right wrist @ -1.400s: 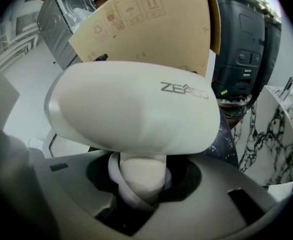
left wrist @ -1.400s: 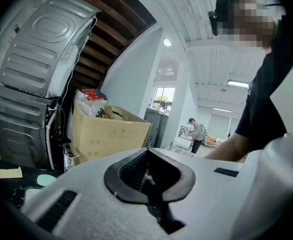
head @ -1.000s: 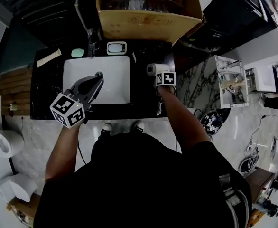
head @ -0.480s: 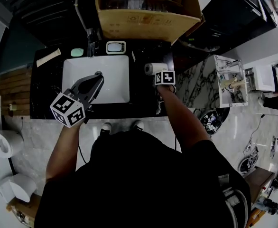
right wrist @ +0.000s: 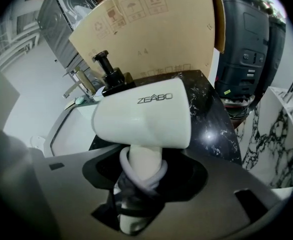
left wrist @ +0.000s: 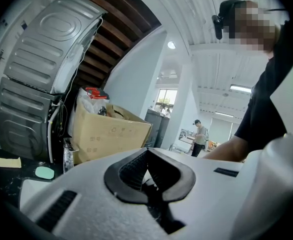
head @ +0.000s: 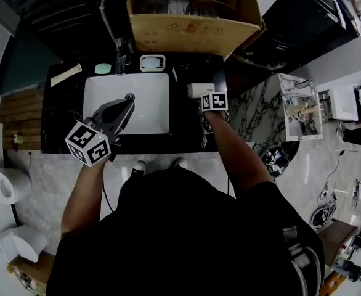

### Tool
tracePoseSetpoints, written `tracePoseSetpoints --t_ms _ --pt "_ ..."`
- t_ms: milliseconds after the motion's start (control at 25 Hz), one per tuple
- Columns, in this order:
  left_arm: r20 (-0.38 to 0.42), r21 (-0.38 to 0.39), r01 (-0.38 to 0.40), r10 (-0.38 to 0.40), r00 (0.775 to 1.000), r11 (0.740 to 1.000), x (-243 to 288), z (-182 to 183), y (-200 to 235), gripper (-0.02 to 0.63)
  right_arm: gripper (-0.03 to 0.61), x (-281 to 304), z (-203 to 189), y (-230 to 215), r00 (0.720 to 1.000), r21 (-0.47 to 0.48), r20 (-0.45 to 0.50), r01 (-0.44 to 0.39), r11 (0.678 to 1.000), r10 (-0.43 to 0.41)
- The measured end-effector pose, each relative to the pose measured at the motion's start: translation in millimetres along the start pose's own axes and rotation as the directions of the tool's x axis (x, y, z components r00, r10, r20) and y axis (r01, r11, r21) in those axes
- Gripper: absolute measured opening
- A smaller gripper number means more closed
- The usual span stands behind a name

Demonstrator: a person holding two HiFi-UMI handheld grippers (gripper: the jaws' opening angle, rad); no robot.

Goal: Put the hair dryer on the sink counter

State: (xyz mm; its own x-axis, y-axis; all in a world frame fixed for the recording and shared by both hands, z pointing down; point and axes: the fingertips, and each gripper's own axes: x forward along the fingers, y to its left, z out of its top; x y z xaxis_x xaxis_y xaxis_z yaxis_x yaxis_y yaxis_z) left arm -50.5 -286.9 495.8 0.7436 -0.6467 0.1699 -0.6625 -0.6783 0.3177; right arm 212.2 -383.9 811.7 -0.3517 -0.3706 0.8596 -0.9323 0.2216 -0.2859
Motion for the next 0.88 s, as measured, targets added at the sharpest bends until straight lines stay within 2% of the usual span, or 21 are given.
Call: tracePoseSetpoints --t_ms 80,440,600,880 --pt "0.002 -0.002 -0.005 0.005 1.0 1.0 -2 1 0 0.015 0.266 1 1 4 1.0 0.013 -0.004 -0.028 1.0 0.028" --pt "0.007 -0.003 -0.013 0.013 1.0 1.0 -7 5 -2 0.015 0.282 -2 0 7 0.998 0.028 -0.008 -0.058 0.998 0.058" --pt "0.032 -0.038 0.003 -0.001 0.999 0.999 -7 10 -2 0.015 0.293 -2 1 7 0.998 0.047 -0.003 -0.065 0.997 0.065" --pt "0.032 -0.015 0.018 -0.017 0.999 1.0 -4 15 -8 0.015 0.308 -9 -5 -1 0.998 0.101 0.003 -0.068 0.993 0.068"
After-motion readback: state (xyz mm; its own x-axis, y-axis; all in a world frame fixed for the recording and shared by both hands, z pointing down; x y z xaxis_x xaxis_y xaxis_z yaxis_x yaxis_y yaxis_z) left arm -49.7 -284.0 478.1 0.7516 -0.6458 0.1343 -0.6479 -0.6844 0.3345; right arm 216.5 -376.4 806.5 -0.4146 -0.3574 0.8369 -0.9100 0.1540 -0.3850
